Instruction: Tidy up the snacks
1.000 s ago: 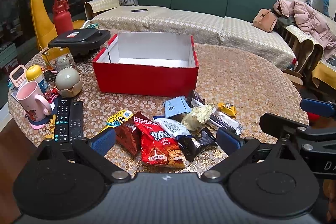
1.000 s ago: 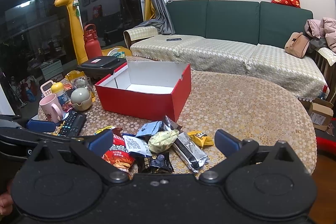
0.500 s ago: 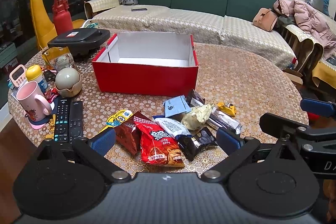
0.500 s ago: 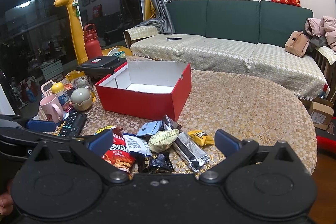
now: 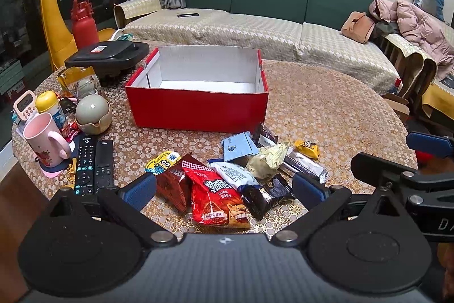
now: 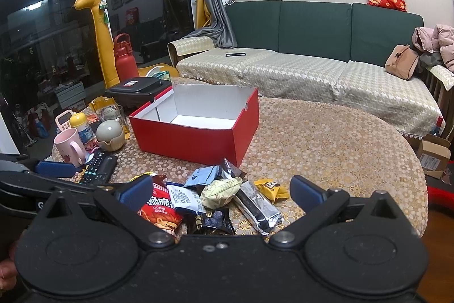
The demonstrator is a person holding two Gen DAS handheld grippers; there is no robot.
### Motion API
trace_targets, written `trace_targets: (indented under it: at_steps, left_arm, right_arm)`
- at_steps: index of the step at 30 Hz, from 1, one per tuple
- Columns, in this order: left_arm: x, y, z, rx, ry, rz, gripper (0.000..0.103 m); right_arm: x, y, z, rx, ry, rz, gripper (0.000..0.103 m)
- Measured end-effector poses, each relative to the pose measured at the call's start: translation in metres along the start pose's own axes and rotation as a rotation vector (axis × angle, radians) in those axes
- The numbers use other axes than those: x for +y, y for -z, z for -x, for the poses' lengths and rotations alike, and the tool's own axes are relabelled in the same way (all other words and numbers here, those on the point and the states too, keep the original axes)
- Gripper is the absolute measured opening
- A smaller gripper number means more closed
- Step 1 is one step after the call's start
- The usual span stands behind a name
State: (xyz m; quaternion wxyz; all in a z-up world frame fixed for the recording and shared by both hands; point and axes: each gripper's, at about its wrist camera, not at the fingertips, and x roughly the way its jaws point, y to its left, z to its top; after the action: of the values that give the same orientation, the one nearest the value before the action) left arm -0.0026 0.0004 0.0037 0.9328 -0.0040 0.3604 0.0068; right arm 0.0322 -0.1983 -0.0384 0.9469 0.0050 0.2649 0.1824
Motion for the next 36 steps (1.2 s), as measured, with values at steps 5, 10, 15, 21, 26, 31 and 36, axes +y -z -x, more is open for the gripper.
trace_targets:
  at_steps: [5, 10, 15, 21, 26, 31, 36]
  left_arm:
    - [0.000, 0.000, 0.000, -0.001, 0.002, 0.001, 0.103]
    - [0.000, 0.000, 0.001, 0.001, 0.006, 0.004, 0.103]
    - [0.002, 0.001, 0.003, 0.001, 0.011, 0.009, 0.103]
    - [0.004, 0.003, 0.001, 0.003, 0.019, 0.015, 0.103]
    - [0.010, 0.004, -0.006, 0.013, 0.036, 0.034, 0.103]
    - [0.032, 0.008, -0.024, 0.049, 0.044, 0.078, 0.103]
    - [0.054, 0.010, -0.047, 0.101, 0.052, 0.124, 0.103]
  right_arm:
    - [0.001, -0.001, 0.001, -0.003, 0.000, 0.003, 0.103]
    - [0.001, -0.002, 0.002, -0.003, -0.001, 0.004, 0.103]
    - [0.001, -0.001, 0.002, -0.004, -0.002, 0.004, 0.103]
    - [0.004, -0.002, 0.002, -0.007, -0.004, 0.011, 0.103]
    - [0.006, 0.001, -0.003, 0.005, -0.012, 0.033, 0.103]
    - [-0.001, 0.003, -0.016, 0.029, 0.005, 0.034, 0.103]
    - [-0.017, 0.008, -0.043, 0.092, 0.051, 0.037, 0.101]
